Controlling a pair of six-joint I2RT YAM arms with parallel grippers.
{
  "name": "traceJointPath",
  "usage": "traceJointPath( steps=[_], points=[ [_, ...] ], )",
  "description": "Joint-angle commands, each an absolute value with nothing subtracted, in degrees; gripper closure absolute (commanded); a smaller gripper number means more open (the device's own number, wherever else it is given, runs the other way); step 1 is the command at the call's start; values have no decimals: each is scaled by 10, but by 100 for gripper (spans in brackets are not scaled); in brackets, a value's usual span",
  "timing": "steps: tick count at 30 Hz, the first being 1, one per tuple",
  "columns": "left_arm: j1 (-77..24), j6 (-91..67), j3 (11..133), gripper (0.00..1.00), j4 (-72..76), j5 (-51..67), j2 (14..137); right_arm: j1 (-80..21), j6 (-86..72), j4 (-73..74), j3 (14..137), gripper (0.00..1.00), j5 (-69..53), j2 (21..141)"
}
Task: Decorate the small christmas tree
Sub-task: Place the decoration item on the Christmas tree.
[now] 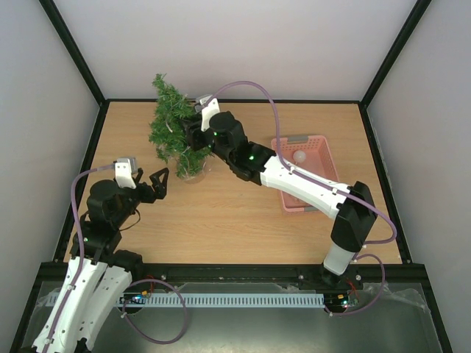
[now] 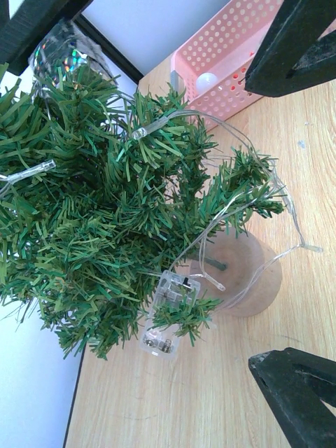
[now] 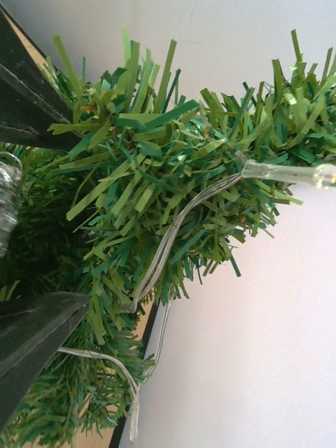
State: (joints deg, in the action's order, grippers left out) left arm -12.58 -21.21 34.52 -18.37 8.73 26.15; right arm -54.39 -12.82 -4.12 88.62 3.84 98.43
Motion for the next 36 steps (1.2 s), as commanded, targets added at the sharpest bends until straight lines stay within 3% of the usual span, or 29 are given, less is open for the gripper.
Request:
traceJointPath(
  steps=[1, 20, 31, 36],
  points=[
    [-129, -210, 351, 1, -182, 81, 256, -547, -122, -13, 919, 44, 55, 982],
    [-129, -210, 351, 1, -183, 80, 254, -547, -138, 76, 863, 43, 50, 884],
    [-130, -210, 352, 1, -183, 80, 254, -547, -185, 90, 839, 69, 11, 893],
    [-131, -210, 352, 1, -183, 78, 253, -547, -193, 76, 837, 73, -1, 906]
  ],
)
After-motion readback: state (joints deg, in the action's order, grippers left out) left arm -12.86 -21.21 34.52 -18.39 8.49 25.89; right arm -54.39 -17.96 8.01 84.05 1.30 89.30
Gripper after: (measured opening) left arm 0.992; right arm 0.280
